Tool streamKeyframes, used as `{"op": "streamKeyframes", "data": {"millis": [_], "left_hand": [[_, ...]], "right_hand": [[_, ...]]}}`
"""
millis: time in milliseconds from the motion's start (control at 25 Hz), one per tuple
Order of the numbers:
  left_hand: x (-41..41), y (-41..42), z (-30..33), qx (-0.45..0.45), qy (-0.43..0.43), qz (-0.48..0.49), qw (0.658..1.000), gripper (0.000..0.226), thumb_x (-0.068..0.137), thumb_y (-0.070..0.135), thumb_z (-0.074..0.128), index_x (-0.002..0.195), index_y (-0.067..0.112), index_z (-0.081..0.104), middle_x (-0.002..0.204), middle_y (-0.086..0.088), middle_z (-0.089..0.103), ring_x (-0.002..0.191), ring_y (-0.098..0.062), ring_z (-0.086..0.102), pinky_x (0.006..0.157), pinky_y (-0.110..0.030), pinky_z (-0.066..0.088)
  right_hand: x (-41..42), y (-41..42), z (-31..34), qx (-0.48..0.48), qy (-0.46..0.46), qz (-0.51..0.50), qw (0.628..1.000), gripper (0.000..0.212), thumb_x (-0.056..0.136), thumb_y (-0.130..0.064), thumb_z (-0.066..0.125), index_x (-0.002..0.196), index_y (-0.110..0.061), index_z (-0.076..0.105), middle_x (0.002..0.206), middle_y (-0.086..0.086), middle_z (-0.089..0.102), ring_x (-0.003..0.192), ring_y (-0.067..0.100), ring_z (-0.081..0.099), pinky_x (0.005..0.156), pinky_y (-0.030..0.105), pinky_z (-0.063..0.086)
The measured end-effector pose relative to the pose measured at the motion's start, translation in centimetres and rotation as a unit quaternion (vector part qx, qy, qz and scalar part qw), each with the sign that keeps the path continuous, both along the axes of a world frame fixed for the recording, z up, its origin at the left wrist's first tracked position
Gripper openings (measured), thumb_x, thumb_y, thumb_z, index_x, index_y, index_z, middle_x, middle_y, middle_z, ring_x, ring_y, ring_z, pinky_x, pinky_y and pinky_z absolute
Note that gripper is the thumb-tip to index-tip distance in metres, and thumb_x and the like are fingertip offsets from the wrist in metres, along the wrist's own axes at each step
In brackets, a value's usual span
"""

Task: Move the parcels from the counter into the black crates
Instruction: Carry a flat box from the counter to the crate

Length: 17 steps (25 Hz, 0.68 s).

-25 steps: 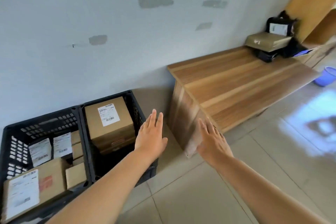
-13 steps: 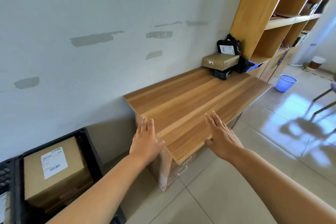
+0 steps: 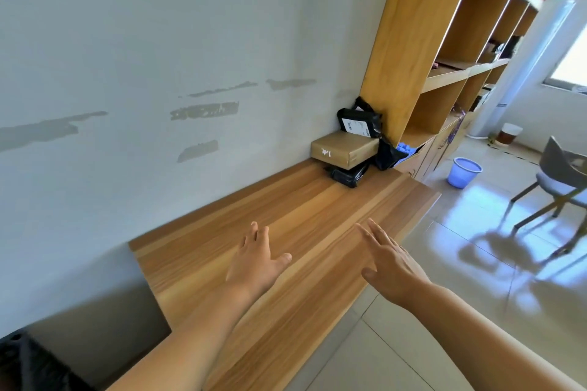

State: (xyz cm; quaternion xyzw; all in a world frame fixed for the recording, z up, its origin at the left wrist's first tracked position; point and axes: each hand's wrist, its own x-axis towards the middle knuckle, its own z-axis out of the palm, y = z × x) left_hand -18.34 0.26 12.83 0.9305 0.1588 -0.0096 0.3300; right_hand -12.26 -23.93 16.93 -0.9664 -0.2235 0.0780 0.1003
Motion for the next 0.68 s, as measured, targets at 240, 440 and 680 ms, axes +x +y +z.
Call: {"op": "streamKeyframes", "data": {"millis": [240,440,680], "left_hand": [[10.6,-3.7,-0.1,0.007,0.019,0.008,1.0,0.077,0.094,0.047,0.049,0.153,0.016,0.011,0.161,-0.003,0.002,0.147,-0.021,0.012,0.115,-0.039,0.025],[20.0,-9.8,-0.4,0.002,0.019,0.053,0.998,0.073,0.094,0.044,0.051,0.152,0.016,0.017,0.161,-0.003,0.009,0.144,-0.02,0.022,0.109,-0.035,0.032],[28.3,-15.6,-1.6,-0.032,0.029,0.104,0.994,0.069,0.095,0.042,0.052,0.151,0.017,0.021,0.159,0.0,0.016,0.14,-0.02,0.032,0.106,-0.034,0.038]], "right_hand": [[11.3,-5.2,-1.9,0.001,0.028,-0.001,1.0,0.084,0.092,-0.021,0.055,0.153,-0.032,0.0,0.162,-0.005,-0.007,0.149,0.018,0.006,0.118,0.033,0.02],[22.2,-11.0,-3.0,-0.023,0.041,0.045,0.998,0.083,0.092,-0.022,0.055,0.153,-0.032,-0.002,0.162,-0.006,-0.006,0.149,0.019,0.008,0.117,0.033,0.022],[34.2,-15.0,-2.7,-0.048,0.058,0.088,0.993,0.08,0.092,-0.022,0.053,0.153,-0.031,0.002,0.162,-0.006,-0.003,0.146,0.02,0.018,0.113,0.032,0.027]]}}
